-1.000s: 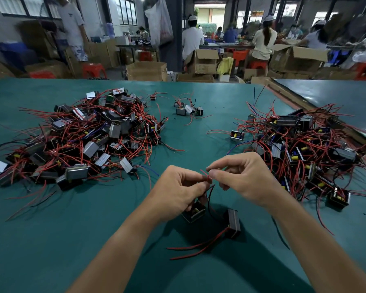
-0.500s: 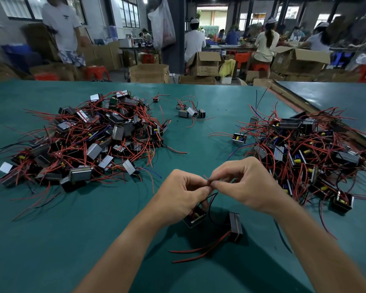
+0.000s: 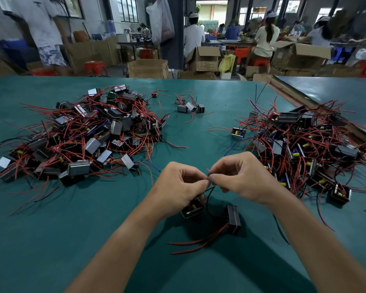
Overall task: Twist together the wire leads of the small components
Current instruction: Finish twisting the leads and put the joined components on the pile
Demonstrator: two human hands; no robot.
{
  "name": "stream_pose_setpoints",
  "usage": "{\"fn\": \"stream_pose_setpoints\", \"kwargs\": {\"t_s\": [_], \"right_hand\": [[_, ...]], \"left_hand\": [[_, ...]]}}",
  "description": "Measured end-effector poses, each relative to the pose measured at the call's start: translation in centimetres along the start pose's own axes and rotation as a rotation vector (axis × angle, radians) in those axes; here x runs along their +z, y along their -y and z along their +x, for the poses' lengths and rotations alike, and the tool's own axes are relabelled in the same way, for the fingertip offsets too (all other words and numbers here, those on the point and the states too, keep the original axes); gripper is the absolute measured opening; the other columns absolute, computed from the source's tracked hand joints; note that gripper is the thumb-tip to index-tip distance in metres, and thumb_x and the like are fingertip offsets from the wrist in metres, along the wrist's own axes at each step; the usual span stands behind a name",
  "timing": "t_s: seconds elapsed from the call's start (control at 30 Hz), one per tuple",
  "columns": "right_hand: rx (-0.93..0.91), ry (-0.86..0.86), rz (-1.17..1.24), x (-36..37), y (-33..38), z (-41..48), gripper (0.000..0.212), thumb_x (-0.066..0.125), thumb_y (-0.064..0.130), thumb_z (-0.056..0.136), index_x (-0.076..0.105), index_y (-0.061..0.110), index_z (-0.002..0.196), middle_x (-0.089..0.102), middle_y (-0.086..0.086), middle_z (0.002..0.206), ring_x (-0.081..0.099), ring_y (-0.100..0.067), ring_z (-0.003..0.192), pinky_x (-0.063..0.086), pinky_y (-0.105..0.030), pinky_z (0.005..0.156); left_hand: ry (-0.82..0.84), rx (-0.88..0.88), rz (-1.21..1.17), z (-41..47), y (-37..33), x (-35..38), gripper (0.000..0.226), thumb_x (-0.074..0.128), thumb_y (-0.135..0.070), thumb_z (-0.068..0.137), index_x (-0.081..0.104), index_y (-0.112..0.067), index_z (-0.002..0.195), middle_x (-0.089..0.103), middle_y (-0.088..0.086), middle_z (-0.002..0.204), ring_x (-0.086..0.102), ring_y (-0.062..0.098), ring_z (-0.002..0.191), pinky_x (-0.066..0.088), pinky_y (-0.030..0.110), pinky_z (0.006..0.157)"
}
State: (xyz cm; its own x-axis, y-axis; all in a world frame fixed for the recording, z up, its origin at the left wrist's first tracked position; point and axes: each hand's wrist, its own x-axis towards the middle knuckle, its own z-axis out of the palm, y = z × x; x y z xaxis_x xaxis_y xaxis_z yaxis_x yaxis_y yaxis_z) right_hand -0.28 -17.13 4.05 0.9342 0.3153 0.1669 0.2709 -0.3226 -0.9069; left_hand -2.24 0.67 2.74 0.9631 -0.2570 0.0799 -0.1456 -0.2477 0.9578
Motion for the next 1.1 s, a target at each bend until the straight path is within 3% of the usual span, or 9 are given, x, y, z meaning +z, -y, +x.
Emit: {"fn": "stream_pose_setpoints", "kwargs": {"t_s": [0.3, 0.6, 0.73, 0.83, 0.93, 1.1], "right_hand": [[0.029, 0.002, 0.061, -0.1, -0.2, 0.1, 0.016, 0.071, -0.003, 0.083, 0.071, 0.006, 0.07, 0.063, -0.003, 0.056, 0.053, -0.013, 0.048, 0.044, -0.025, 0.051], [-0.078, 0.055, 0.042, -0.5, -0.6, 0.0, 0.016, 0.079, 0.0, 0.077, 0.074, 0.011, 0.066, 0.063, 0.002, 0.054, 0.05, -0.011, 0.052, 0.038, -0.026, 0.052], [-0.091, 0.119, 0.012, -0.7, -0.8, 0.0, 0.013, 0.083, 0.004, 0.073, 0.075, 0.013, 0.068, 0.066, -0.012, 0.059, 0.05, -0.017, 0.057, 0.037, -0.032, 0.056], [-0.069, 0.183, -0.01, -0.7, -0.9, -0.1, 0.014, 0.084, 0.009, 0.073, 0.077, 0.02, 0.069, 0.065, -0.001, 0.056, 0.047, -0.01, 0.054, 0.035, -0.023, 0.049], [-0.025, 0.197, 0.017, -0.7, -1.0, 0.0, 0.012, 0.085, 0.009, 0.072, 0.076, 0.017, 0.07, 0.068, 0.0, 0.061, 0.052, -0.012, 0.056, 0.04, -0.028, 0.055], [0.047, 0.242, 0.039, -1.0, -1.0, 0.0, 0.017, 0.084, 0.029, 0.062, 0.076, 0.015, 0.067, 0.066, -0.007, 0.061, 0.051, -0.017, 0.057, 0.041, -0.032, 0.058]], "left_hand": [[-0.038, -0.098, -0.104, 0.3, 0.1, 0.1, 0.018, 0.067, -0.008, 0.088, 0.073, -0.014, 0.072, 0.066, 0.002, 0.054, 0.039, 0.007, 0.033, 0.032, 0.014, 0.037], [0.016, -0.161, -0.167, 0.1, -0.2, 0.0, 0.015, 0.065, -0.003, 0.086, 0.071, -0.006, 0.073, 0.063, 0.005, 0.05, 0.036, 0.008, 0.034, 0.027, 0.015, 0.037], [0.06, -0.2, -0.144, 0.0, 0.0, -0.1, 0.012, 0.066, 0.0, 0.084, 0.073, -0.003, 0.075, 0.06, 0.005, 0.049, 0.035, 0.007, 0.035, 0.025, 0.016, 0.037], [0.099, -0.209, -0.137, -0.1, 0.1, -0.2, 0.008, 0.067, 0.003, 0.083, 0.072, 0.0, 0.077, 0.059, 0.004, 0.047, 0.038, 0.003, 0.032, 0.027, 0.012, 0.037], [0.135, -0.184, -0.12, 0.0, 0.2, -0.4, 0.007, 0.069, 0.001, 0.083, 0.072, 0.002, 0.076, 0.06, 0.004, 0.047, 0.038, 0.002, 0.033, 0.027, 0.011, 0.037], [0.211, -0.129, -0.082, 0.0, 0.6, -0.7, 0.013, 0.075, -0.011, 0.083, 0.074, 0.0, 0.076, 0.064, 0.006, 0.052, 0.043, 0.004, 0.037, 0.032, 0.012, 0.041]]}}
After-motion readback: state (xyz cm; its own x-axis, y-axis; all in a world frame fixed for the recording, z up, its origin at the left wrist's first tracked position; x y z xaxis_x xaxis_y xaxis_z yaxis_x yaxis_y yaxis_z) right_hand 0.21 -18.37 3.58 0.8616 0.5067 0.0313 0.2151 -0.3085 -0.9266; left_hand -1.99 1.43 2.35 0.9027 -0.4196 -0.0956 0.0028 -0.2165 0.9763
